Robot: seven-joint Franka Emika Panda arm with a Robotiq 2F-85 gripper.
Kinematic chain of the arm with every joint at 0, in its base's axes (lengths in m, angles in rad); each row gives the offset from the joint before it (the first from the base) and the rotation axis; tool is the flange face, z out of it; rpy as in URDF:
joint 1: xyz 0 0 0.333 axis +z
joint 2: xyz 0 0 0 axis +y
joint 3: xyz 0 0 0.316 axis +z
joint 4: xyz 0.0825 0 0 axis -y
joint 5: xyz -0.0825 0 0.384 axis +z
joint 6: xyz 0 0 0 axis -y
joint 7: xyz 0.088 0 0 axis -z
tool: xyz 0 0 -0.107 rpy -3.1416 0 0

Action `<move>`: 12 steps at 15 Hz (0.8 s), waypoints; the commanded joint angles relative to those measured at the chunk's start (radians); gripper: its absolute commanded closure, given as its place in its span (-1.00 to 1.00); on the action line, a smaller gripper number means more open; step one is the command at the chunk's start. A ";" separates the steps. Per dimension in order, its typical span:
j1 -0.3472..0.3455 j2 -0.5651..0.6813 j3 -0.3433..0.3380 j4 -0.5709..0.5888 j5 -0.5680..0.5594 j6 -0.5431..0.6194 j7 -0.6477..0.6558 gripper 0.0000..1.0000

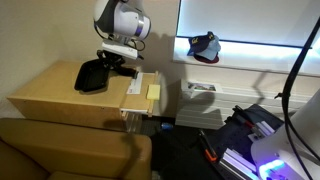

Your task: Put the black bowl on the top of the cabinet

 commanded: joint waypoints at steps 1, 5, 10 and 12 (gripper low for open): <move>0.020 0.118 -0.004 0.110 0.023 0.050 0.050 0.97; 0.054 0.220 -0.030 0.196 0.007 0.100 0.114 0.97; 0.097 0.225 -0.103 0.169 -0.005 0.025 0.234 0.35; 0.090 0.187 -0.106 0.136 -0.014 -0.024 0.227 0.09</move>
